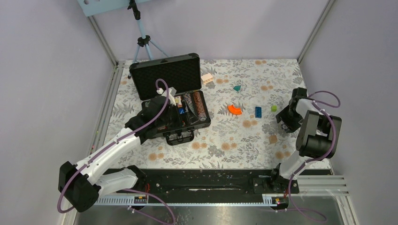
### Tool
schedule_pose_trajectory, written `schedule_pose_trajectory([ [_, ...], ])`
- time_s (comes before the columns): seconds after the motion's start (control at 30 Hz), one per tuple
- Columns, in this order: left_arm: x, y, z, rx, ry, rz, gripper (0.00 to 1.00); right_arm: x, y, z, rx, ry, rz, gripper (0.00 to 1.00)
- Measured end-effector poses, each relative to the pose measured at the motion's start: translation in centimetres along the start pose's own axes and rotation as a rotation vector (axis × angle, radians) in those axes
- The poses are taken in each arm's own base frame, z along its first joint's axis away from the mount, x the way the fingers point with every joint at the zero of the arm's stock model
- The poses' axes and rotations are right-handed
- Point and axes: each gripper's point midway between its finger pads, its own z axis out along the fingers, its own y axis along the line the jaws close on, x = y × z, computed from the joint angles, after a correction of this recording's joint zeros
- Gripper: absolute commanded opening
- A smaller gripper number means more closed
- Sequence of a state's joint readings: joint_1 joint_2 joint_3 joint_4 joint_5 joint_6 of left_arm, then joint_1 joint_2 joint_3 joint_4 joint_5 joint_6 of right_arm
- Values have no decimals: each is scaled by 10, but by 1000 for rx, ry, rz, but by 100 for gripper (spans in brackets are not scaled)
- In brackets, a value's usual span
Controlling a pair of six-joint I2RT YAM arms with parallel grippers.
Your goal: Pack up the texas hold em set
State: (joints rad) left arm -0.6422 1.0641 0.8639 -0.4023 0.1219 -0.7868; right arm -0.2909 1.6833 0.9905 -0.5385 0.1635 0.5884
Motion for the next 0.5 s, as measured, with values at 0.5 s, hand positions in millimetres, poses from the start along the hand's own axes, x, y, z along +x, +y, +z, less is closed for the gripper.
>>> schedule_pose_trajectory([
  [0.5,3,0,5,2,19,-1,87,-9,6,1,-9,-17,8,62],
])
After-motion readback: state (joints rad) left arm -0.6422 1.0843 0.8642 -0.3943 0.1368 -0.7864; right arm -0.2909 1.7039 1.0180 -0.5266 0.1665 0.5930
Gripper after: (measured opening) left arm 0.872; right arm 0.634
